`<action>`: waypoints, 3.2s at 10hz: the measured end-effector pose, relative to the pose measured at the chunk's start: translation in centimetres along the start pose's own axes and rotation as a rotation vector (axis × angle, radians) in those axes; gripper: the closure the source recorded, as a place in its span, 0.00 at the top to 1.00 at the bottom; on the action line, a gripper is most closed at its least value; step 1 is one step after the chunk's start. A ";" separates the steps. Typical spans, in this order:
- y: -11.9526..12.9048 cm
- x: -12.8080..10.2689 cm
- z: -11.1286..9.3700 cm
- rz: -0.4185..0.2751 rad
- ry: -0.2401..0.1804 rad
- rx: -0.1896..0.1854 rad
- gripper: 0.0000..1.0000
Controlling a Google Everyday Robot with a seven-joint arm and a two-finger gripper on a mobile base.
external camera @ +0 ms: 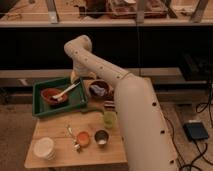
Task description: Place apple in plastic cup
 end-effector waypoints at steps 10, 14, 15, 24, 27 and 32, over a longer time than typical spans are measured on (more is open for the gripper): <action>-1.6 -12.8 -0.1 -0.083 -0.119 0.005 0.80; -2.1 -13.7 -0.1 -0.094 -0.128 0.009 0.80; -2.4 -13.9 0.0 -0.109 -0.131 0.020 0.80; -7.2 -26.5 3.3 -0.284 -0.182 0.089 0.80; -7.5 -27.8 5.3 -0.328 -0.215 0.093 0.80; -6.5 -30.0 8.8 -0.354 -0.310 0.095 0.80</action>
